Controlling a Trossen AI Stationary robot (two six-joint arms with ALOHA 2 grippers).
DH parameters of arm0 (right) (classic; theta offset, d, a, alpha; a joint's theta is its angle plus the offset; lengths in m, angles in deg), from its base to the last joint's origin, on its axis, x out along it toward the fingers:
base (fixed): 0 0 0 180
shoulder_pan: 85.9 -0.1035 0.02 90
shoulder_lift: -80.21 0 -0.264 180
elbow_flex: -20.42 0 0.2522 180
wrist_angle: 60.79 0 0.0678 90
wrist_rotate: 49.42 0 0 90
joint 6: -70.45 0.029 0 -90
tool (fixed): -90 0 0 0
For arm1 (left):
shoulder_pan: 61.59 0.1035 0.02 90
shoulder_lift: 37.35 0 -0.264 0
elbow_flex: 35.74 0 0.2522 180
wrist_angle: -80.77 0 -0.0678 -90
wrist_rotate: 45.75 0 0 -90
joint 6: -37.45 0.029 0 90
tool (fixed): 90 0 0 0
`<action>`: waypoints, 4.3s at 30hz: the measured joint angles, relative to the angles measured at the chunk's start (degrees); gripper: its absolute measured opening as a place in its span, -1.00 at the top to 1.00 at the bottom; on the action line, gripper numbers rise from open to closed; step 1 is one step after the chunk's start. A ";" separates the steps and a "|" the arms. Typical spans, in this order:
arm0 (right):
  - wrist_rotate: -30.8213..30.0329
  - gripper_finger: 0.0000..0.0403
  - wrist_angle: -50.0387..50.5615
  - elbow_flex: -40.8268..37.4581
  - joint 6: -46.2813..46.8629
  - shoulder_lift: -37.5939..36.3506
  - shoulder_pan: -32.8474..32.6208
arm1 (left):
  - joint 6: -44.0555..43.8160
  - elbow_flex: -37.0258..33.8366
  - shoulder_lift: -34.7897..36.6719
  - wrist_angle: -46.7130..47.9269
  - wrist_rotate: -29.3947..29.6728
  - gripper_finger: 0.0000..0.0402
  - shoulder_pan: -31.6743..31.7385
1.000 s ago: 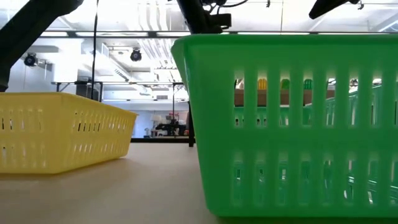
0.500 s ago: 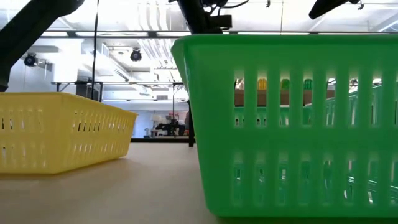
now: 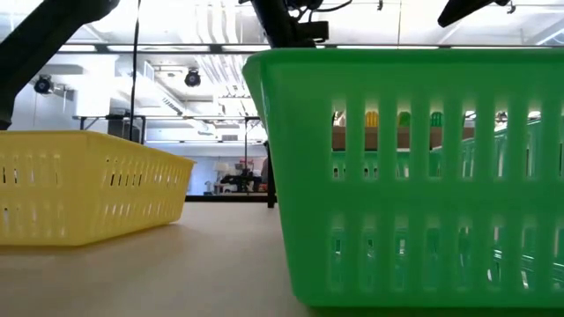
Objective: Stack baskets on shelf by color
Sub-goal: Stack the top black bin on top of the black bin on the shelf
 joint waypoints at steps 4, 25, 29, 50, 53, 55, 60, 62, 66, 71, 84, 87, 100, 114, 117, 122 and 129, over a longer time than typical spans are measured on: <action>0.00 0.79 0.00 -0.01 0.00 0.00 0.00 | -0.02 0.00 -0.02 0.00 0.01 0.99 0.13; 0.02 0.79 0.02 -0.01 -0.11 0.02 0.00 | 3.38 2.36 0.02 2.65 0.25 1.00 0.34; 0.02 0.79 0.02 -0.16 -0.17 0.02 0.00 | 4.23 2.73 0.26 4.41 -1.01 1.00 0.39; 0.13 0.79 -1.71 -2.83 1.47 0.01 0.00 | 7.96 0.84 0.26 5.89 -1.25 1.00 0.43; 0.13 0.79 -1.73 -2.83 1.45 -0.02 0.00 | 7.96 0.27 0.26 5.60 -1.25 1.00 0.43; 0.13 0.79 -1.72 -2.83 1.44 -0.02 0.00 | 7.96 0.11 0.24 5.67 -1.25 1.00 0.43; 0.13 0.79 -1.70 -2.83 1.40 -0.02 0.00 | 7.96 0.11 0.24 4.11 -1.27 0.86 0.43; 0.13 0.79 -1.71 -2.83 1.38 -0.02 0.00 | 7.96 0.15 0.24 3.71 -1.27 0.76 0.43; 0.13 0.79 -1.71 -2.83 1.37 -0.02 0.00 | 7.98 0.37 0.24 2.60 -1.27 0.55 0.43; 0.13 0.79 -1.73 -2.83 1.42 -0.04 0.00 | 7.94 0.63 0.24 2.75 -1.25 0.37 0.43; 0.13 0.79 -1.73 -2.81 1.49 -0.07 -0.01 | 2.93 1.78 1.01 4.43 -11.56 0.31 1.42; 0.14 0.79 -1.72 -2.84 1.46 -0.07 0.00 | 1.53 0.37 0.69 2.97 -11.40 0.31 2.45; 0.15 0.79 -1.73 -2.94 1.49 -0.07 -0.01 | 6.01 -3.83 0.20 -3.12 -11.67 0.39 3.23; 0.13 0.79 -1.73 -2.96 1.49 -0.07 -0.02 | 11.26 -4.80 0.16 -7.99 -12.00 0.89 3.28; 0.15 0.79 -1.73 -2.96 1.49 -0.07 -0.01 | 12.19 -5.50 0.20 -10.00 -12.15 0.97 3.27; 0.15 0.79 -1.73 -2.96 1.51 -0.07 -0.02 | 12.40 -5.91 0.23 -10.62 -12.13 0.95 3.27; 0.15 0.79 -1.73 -2.98 1.51 -0.07 -0.01 | 12.00 -6.19 0.25 -10.52 -12.02 0.94 3.21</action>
